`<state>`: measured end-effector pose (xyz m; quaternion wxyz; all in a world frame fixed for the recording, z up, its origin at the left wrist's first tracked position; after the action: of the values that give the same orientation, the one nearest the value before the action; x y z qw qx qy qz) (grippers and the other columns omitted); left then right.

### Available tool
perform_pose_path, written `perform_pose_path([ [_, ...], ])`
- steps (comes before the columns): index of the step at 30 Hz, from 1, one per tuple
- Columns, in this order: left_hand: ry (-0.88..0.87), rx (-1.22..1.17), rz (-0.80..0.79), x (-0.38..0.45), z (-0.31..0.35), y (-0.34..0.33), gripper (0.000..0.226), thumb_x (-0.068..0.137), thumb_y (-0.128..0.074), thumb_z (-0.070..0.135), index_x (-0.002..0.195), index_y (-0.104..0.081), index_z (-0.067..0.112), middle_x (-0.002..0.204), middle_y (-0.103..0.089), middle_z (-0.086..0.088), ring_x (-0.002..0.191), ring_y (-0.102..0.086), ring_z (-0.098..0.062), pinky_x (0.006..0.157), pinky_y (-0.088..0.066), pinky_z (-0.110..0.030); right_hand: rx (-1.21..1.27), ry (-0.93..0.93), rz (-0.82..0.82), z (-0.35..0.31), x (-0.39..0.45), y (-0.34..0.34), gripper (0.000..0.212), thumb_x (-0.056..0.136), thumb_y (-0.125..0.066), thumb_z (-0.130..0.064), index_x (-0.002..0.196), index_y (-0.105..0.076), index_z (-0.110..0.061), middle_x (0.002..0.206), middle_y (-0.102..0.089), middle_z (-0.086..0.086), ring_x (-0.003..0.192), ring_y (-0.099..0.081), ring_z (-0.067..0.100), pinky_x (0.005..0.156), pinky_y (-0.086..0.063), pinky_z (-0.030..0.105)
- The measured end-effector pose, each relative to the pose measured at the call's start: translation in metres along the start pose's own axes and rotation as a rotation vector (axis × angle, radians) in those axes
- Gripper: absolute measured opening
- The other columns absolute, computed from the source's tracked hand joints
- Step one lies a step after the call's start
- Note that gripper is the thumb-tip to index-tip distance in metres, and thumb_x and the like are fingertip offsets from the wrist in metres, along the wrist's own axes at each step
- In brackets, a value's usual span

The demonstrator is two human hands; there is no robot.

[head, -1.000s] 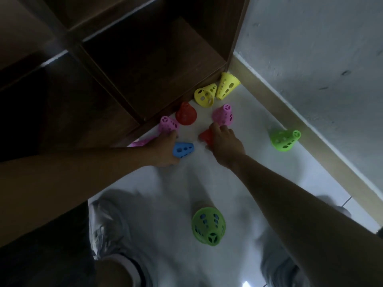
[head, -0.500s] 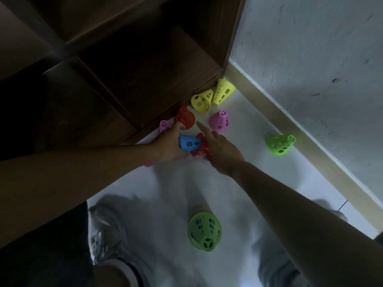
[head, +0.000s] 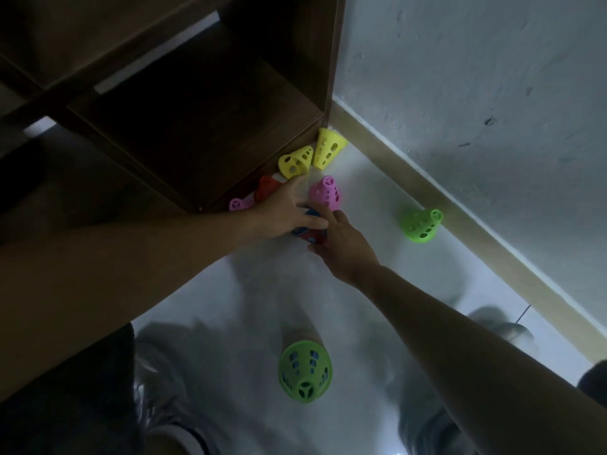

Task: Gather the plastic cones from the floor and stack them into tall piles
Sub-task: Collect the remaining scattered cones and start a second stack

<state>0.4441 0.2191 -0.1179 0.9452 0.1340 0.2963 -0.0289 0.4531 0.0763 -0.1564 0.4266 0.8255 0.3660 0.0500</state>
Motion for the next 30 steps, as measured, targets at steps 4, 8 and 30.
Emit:
perform_pose_path([
  [4, -0.044, 0.048, 0.041, 0.02, 0.01, -0.002, 0.083, 0.09, -0.075, 0.021, 0.157, -0.027, 0.018, 0.135, -0.055, -0.003, 0.114, -0.052, -0.01, 0.058, -0.048, -0.004, -0.079, -0.067, 0.06, 0.017, -0.001, 0.006, 0.071, 0.09, -0.071, -0.025, 0.15, -0.032, -0.024, 0.133, -0.047, 0.011, 0.109, -0.058, 0.03, 0.085, -0.049, 0.034],
  [8, -0.13, 0.217, 0.246, 0.043, 0.015, 0.002, 0.047, 0.096, -0.067, 0.023, 0.138, -0.053, 0.008, 0.126, -0.059, -0.004, 0.115, -0.057, -0.017, 0.083, -0.05, -0.026, -0.037, -0.138, 0.116, 0.038, -0.004, 0.018, 0.068, 0.09, -0.07, -0.023, 0.147, -0.034, -0.029, 0.131, -0.048, 0.01, 0.104, -0.06, 0.032, 0.077, -0.048, 0.033],
  [30, -0.098, 0.86, 0.193, 0.098, 0.027, -0.021, 0.057, 0.082, -0.082, 0.032, 0.125, -0.057, 0.003, 0.127, -0.061, -0.018, 0.119, -0.058, -0.035, 0.091, -0.05, -0.039, 0.127, -0.309, 0.217, 0.079, -0.041, 0.034, 0.064, 0.091, -0.07, -0.036, 0.146, -0.038, -0.031, 0.125, -0.052, 0.005, 0.103, -0.061, 0.024, 0.079, -0.042, 0.028],
])
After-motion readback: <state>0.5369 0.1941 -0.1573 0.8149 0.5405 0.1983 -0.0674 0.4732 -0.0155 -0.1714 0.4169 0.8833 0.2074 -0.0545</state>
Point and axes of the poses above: each hand's wrist, its own x-axis towards the middle knuckle, its own y-axis out of the back of the hand, z = x × y, the point moved 4 cm from there along x, towards the middle knuckle
